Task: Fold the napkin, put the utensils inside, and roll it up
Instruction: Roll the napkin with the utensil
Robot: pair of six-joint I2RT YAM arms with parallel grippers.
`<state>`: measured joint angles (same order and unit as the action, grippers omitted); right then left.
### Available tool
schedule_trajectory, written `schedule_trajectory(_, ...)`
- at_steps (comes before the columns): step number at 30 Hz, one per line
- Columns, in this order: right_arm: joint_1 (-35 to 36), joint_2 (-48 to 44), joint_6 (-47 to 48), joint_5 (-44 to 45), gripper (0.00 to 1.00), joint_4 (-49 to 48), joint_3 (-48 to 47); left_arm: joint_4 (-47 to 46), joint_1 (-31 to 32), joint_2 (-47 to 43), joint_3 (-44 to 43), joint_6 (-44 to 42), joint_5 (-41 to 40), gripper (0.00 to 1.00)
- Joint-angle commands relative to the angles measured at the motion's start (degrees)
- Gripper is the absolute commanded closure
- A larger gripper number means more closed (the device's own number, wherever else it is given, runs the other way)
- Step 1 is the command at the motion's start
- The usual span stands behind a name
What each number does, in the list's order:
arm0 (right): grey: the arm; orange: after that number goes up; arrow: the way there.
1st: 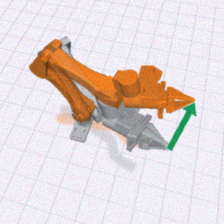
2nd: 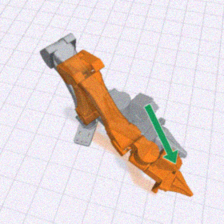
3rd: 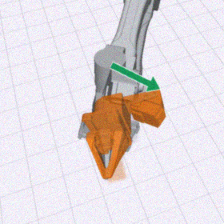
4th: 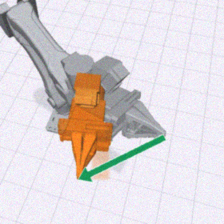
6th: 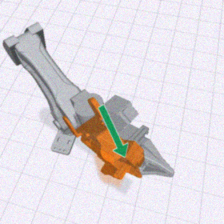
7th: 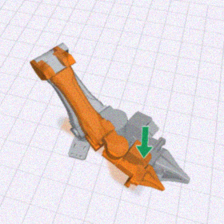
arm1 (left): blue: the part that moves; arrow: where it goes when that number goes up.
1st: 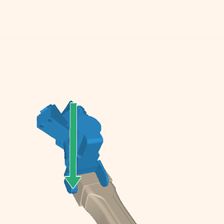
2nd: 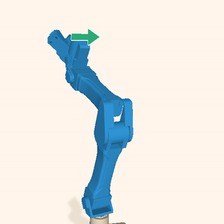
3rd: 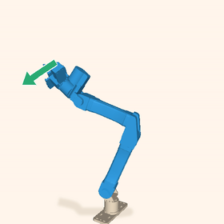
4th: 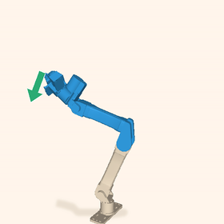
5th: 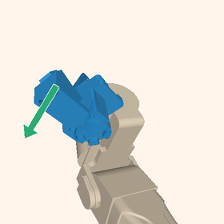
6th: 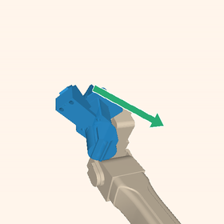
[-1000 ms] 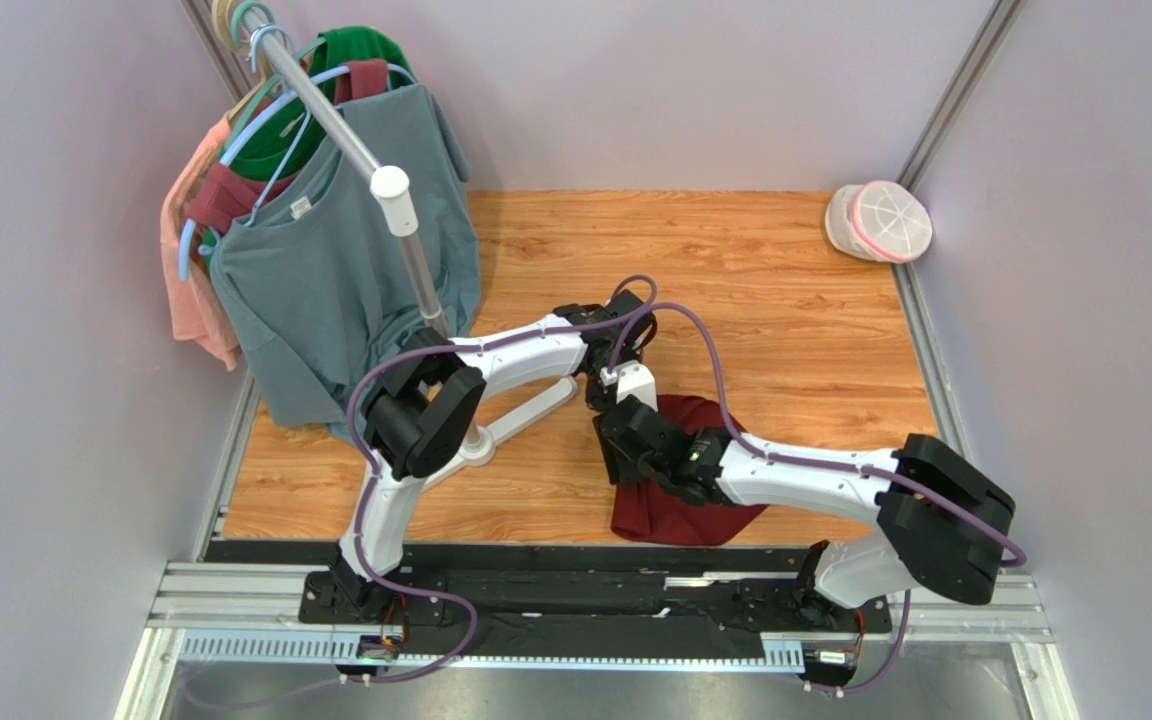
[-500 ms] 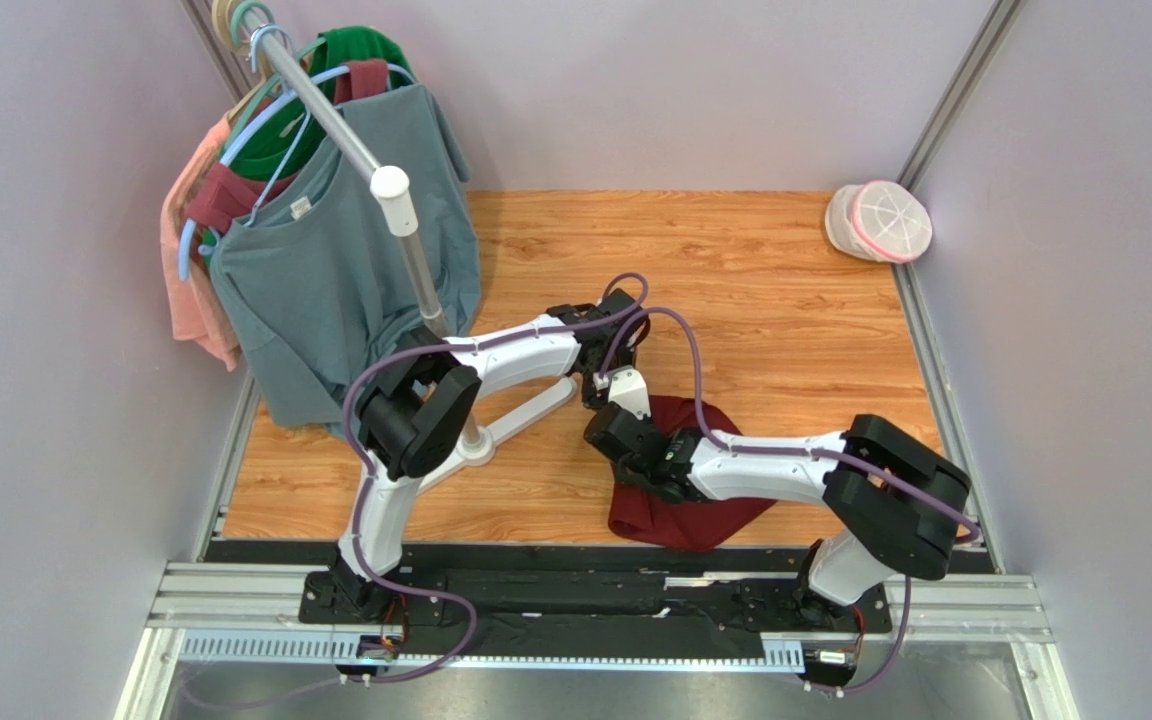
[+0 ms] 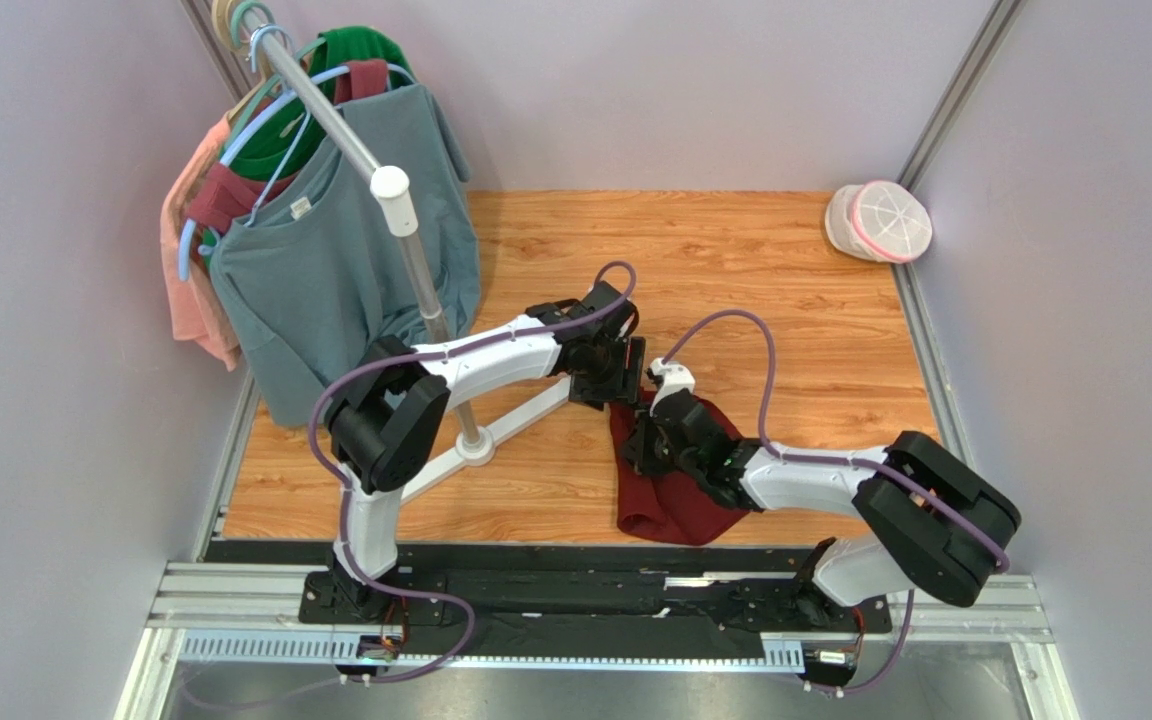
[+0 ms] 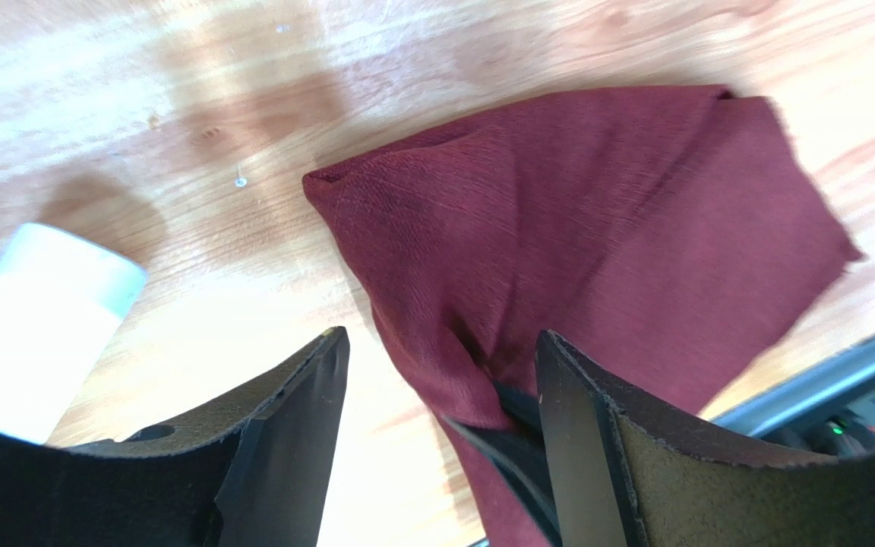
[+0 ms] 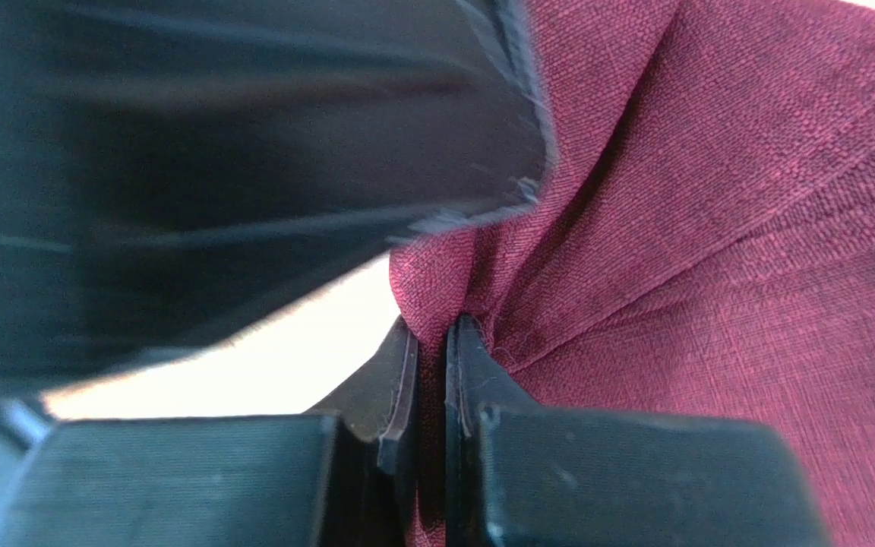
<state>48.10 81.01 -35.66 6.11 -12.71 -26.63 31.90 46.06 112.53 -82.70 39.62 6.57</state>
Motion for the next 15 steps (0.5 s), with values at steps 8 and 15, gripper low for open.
schedule_trajectory(8, -6.43, -2.26, -3.62, -15.34, 1.00, -14.88, 10.98, -4.03, -1.68, -9.07, 4.73, -0.86, -0.41, 0.30)
schedule_trajectory(15, -12.23, -2.18, -6.79, -20.69, 1.00, -22.61, 14.94, -14.40, -1.85, -12.86, 12.38, 0.02, 3.09, 0.30)
